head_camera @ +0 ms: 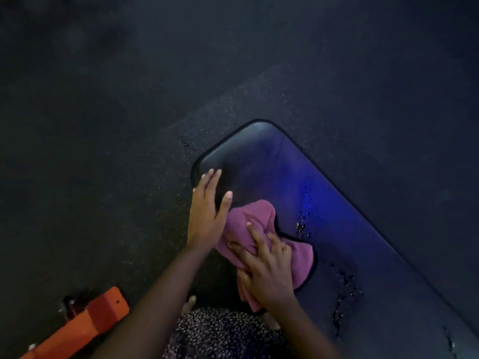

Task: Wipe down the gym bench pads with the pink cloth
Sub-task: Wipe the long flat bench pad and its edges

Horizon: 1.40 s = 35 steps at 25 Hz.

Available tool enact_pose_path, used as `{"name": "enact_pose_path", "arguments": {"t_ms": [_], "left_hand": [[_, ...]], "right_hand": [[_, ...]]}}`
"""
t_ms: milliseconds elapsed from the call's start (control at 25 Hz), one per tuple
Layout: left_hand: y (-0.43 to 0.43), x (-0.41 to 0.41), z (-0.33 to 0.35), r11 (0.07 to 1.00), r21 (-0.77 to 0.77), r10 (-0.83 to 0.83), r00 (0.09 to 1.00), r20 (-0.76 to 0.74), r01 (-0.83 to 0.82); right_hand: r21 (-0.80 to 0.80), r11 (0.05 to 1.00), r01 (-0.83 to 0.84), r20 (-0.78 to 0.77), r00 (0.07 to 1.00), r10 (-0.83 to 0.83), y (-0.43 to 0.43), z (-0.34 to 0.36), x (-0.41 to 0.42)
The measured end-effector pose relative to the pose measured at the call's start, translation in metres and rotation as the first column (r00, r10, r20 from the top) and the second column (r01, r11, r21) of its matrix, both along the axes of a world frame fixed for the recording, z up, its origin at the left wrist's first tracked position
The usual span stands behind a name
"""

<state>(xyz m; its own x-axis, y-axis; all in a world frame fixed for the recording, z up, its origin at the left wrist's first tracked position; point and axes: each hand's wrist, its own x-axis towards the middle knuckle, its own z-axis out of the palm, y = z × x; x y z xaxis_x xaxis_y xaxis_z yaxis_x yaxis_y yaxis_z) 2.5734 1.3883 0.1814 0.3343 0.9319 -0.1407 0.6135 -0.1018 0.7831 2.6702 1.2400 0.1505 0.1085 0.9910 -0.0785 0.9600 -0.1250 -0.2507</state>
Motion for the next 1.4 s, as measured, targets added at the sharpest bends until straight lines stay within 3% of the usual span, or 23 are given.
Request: {"name": "enact_pose_path", "arguments": {"t_ms": [80, 160, 320, 560, 720, 1040, 1160, 1280, 1400], "left_hand": [[0.028, 0.002, -0.007, 0.950, 0.088, -0.289, 0.950, -0.119, 0.300], [0.057, 0.003, -0.018, 0.856, 0.138, -0.468, 0.861, -0.199, 0.498], [0.072, 0.020, -0.040, 0.667, 0.244, -0.606, 0.703, -0.372, 0.704], [0.021, 0.063, -0.063, 0.508, 0.299, -0.586, 0.579, -0.568, 0.808], [0.022, 0.063, -0.065, 0.477, 0.334, -0.559, 0.574, -0.598, 0.813], [0.022, 0.064, -0.060, 0.480, 0.313, -0.580, 0.564, -0.588, 0.820], [0.016, 0.061, -0.054, 0.465, 0.282, -0.608, 0.534, -0.588, 0.839], [-0.005, 0.054, -0.047, 0.432, 0.257, -0.680, 0.499, -0.538, 0.865], [-0.034, 0.053, -0.045, 0.395, 0.266, -0.725, 0.476, -0.497, 0.879]], "right_hand": [[0.050, 0.995, 0.086, 0.012, 0.996, -0.087, -0.005, 0.001, 0.003], [0.088, 0.970, 0.225, 0.051, 0.972, -0.230, 0.007, 0.003, 0.014], [0.058, 0.878, 0.476, 0.123, 0.869, -0.479, 0.030, 0.001, 0.070], [-0.026, 0.665, 0.747, 0.168, 0.659, -0.734, 0.049, 0.004, 0.180], [0.018, 0.675, 0.737, 0.148, 0.666, -0.731, 0.033, 0.003, 0.168], [0.132, 0.672, 0.728, 0.078, 0.669, -0.740, -0.062, -0.003, 0.011], [0.154, 0.711, 0.686, 0.071, 0.711, -0.700, -0.096, -0.005, -0.031], [0.180, 0.784, 0.594, 0.146, 0.772, -0.618, -0.117, -0.005, -0.019], [0.133, 0.728, 0.673, 0.159, 0.711, -0.686, -0.121, -0.002, 0.040]]}}
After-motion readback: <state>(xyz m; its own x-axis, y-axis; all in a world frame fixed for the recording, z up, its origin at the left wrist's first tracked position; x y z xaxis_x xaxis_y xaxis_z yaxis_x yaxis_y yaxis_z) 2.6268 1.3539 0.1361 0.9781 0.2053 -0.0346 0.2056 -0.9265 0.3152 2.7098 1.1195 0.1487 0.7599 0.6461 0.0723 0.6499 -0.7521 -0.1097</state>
